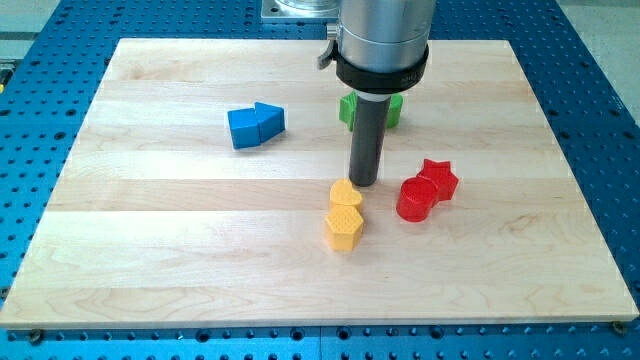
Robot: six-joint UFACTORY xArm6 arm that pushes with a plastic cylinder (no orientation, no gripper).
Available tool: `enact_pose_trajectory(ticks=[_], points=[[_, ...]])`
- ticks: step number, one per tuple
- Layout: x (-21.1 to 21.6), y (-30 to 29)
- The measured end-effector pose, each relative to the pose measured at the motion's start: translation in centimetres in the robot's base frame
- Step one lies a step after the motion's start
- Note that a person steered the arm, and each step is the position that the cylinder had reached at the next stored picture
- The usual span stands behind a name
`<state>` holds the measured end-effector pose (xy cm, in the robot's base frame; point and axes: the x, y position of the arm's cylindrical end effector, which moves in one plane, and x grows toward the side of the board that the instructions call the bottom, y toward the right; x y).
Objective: Slide the green star to the top left side of the board
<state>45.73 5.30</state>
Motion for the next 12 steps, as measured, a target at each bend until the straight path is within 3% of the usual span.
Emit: enact_pose_trajectory(ticks=[3,7,9,11,12], points=[[-2.4,0.0],[-13.9,0.1],[-16.3,6.1],[-17.5,0.4],[-17.5,-7.0]])
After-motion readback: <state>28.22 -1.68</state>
